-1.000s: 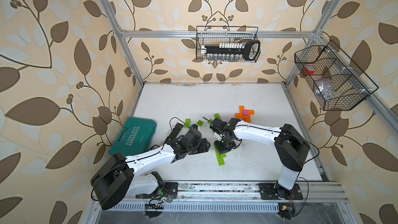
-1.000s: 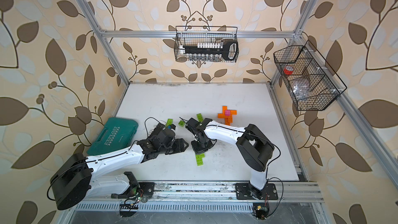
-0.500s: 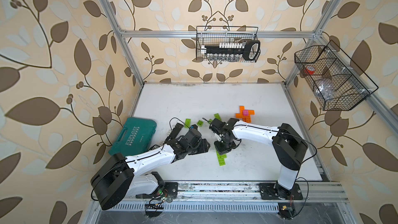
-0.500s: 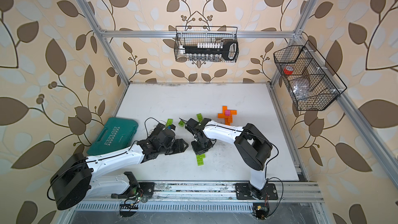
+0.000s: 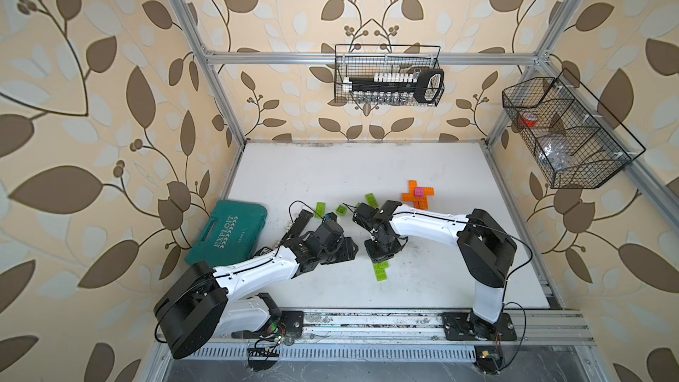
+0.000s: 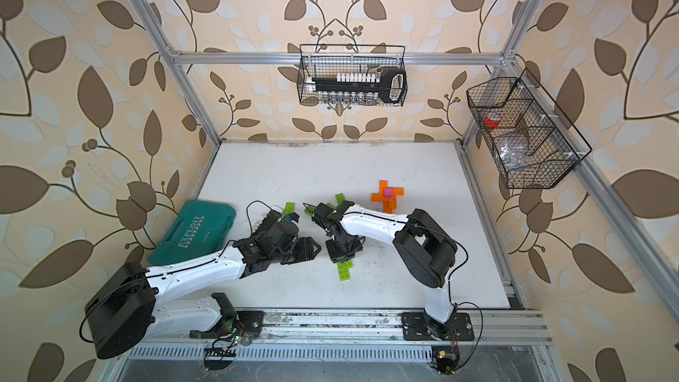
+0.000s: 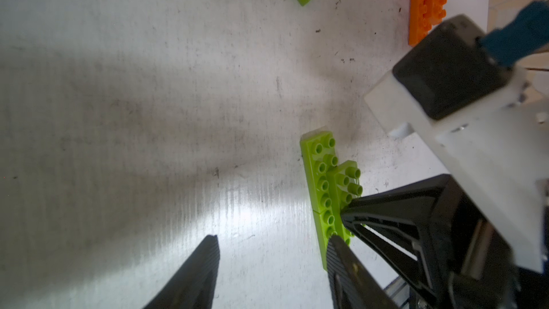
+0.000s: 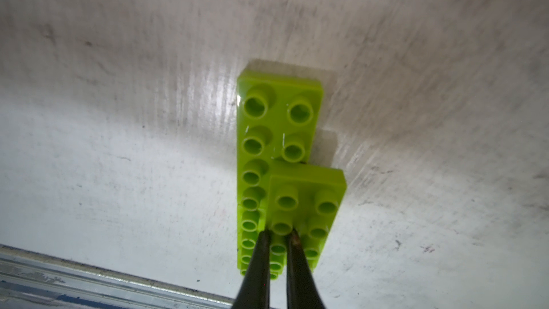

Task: Assemble a small pinwheel with lego
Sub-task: Assemble the lego brick with the lego brick.

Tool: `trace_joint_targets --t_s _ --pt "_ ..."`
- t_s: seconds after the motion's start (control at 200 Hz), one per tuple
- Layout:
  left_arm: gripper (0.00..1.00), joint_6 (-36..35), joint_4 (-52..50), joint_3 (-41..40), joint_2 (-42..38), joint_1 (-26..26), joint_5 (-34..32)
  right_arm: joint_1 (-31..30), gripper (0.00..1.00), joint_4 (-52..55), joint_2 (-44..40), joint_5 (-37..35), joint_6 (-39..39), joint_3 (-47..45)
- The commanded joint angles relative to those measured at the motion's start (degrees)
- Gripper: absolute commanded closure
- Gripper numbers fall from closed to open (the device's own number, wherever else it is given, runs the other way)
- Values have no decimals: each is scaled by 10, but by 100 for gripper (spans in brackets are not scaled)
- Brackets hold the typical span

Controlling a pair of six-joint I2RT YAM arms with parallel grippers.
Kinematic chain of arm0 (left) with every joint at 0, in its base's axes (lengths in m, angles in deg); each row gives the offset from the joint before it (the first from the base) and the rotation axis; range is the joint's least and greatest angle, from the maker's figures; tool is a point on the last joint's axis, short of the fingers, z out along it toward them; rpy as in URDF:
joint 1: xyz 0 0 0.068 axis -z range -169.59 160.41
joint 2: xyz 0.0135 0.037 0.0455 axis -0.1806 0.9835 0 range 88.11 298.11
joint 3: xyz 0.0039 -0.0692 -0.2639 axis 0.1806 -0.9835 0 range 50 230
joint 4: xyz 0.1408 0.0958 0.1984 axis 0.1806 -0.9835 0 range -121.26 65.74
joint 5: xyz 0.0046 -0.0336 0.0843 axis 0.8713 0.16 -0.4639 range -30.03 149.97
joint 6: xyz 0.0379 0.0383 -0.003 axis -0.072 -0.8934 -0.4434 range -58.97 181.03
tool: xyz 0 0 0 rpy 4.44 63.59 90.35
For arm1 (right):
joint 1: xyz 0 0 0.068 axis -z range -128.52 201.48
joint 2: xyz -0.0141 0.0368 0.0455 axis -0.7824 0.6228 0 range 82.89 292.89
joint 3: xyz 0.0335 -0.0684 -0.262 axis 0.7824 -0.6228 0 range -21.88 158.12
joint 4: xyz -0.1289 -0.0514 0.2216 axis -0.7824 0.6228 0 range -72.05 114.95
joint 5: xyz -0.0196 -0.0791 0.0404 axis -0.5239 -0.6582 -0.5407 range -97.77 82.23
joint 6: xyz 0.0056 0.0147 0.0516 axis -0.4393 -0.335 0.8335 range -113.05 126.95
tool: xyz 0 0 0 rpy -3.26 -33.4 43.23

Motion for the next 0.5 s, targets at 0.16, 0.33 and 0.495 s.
trace_joint_targets --t_s 0.16,0.33,0.495 --pt "40 -22 -24 11 -20 -3 -29 -3 92 13 55 -38 7 -24" --pt "39 -62 -47 47 1 -2 -38 9 92 43 14 -62 2 -7" --pt "38 -88 -47 91 49 17 -40 23 91 45 -23 -59 0 -27"
